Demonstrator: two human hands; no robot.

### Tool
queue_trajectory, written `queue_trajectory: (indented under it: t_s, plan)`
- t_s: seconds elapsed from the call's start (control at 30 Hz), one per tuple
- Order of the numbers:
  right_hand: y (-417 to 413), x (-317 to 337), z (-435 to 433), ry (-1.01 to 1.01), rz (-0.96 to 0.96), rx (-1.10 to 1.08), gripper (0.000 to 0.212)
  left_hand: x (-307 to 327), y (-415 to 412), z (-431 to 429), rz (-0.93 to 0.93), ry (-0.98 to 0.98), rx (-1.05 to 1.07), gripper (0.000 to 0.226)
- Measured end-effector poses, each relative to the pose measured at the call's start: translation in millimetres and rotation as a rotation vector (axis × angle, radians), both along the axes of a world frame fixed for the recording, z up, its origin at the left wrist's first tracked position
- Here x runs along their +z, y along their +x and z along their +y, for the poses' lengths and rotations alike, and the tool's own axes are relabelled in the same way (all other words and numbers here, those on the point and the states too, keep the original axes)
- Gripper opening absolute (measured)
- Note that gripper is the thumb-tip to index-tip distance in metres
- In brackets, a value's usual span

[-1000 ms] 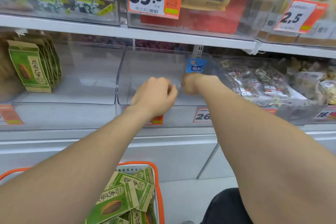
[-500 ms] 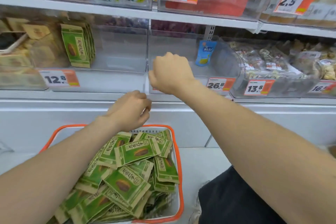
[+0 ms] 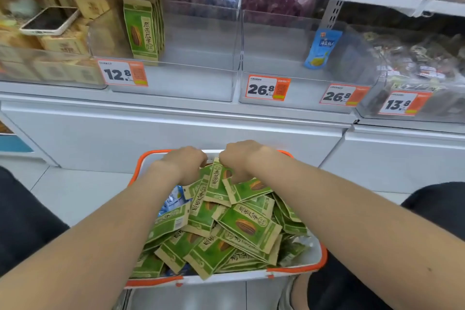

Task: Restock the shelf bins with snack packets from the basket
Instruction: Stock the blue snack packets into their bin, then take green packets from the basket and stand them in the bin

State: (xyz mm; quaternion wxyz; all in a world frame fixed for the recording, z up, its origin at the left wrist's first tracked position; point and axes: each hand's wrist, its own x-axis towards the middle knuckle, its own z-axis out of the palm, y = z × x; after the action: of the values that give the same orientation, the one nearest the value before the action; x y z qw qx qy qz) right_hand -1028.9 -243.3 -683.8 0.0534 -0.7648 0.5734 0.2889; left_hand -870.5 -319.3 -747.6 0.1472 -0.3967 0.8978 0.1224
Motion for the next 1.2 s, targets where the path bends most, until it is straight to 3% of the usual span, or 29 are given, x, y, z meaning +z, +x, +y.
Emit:
queue_trajectory:
  t_s: [0.17,0.4,0.5,0.6,0.7,0.8,0.93,1.07,1.2]
  plan:
    - [6,-21,-10,0.042,-0.161,-0.104,0.068,-16,10,2,-0.105,0.098,0.038,0.035]
    - [-24,-72,8,0.146,-0.46,-0.489,0.124,-49,16,1,-0.166,0.246,0.159,0.033]
    - [-31,-92,16,0.105,-0.447,-0.559,0.138,-56,10,2,-0.206,0.283,0.173,0.049]
    - [-29,-99,13,0.106,-0.402,-0.515,0.147,-55,-6,-3,-0.013,0.38,0.22,0.031]
    - [-27,-100,8,0.124,-0.447,-0.491,0.143,-51,-20,-9,0.215,0.523,0.332,0.03]
    - [-33,-99,2,0.169,-0.518,-0.52,0.127,-50,-22,-8,0.252,0.64,0.407,0.016]
    - [-36,-82,-1,0.095,-0.723,-0.623,0.076,-57,-15,-10,0.425,0.497,0.455,0.017]
    - [-23,-69,3,-0.129,-0.808,-0.599,0.037,-52,-12,-9,0.661,0.448,0.486,0.039]
    - [-17,-68,3,-0.215,-0.883,-0.612,0.05,-46,-12,2,0.77,0.415,0.396,0.071]
